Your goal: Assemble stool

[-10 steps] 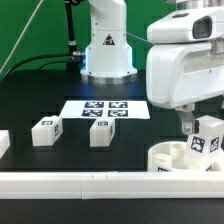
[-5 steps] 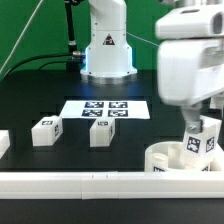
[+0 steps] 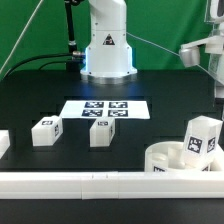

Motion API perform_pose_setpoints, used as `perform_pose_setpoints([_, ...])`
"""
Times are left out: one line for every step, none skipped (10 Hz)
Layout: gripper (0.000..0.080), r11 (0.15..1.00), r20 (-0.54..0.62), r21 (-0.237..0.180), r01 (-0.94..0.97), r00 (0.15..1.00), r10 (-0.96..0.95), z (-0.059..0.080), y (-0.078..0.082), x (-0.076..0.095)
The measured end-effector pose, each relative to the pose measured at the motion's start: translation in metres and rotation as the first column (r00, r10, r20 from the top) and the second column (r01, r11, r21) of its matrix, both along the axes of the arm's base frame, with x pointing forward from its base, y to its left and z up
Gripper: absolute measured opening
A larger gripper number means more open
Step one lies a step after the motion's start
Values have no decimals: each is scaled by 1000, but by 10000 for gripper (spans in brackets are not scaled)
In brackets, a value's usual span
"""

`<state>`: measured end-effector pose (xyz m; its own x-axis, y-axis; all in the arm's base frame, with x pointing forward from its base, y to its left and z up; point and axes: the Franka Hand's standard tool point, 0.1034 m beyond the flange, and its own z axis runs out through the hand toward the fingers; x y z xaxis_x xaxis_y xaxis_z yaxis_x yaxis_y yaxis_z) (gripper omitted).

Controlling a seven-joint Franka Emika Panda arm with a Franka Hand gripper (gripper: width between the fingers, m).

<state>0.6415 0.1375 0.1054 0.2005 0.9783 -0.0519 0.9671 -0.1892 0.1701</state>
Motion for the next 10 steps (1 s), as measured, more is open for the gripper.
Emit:
perform_pose_setpoints([649, 1000, 0, 1, 5, 1000, -5, 0, 0, 0])
perform_pose_setpoints([649, 1000, 0, 0, 5, 1000, -5, 0, -1, 0])
perform_pose_setpoints([649, 1000, -1, 0, 6, 1000, -6, -1, -1, 0])
perform_pose_setpoints([649, 1000, -13, -18, 5, 1000, -5, -4, -1, -4])
perform_pose_setpoints([649, 999, -22, -38, -7, 1000, 6, -6, -1, -7])
perform_pose_setpoints([649, 999, -26, -42, -7, 1000, 6, -8, -3, -9])
perform_pose_setpoints([649, 999, -27, -43, -4, 1000, 3, -9, -6, -9])
perform_pose_setpoints([649, 999, -30, -45, -1, 1000, 0, -10, -13, -9])
perform_pose_setpoints([649, 999, -35, -46, 7, 999, -9, -12, -22, -9])
perform_pose_setpoints([649, 999, -42, -48, 14, 999, -16, -17, -29, -11])
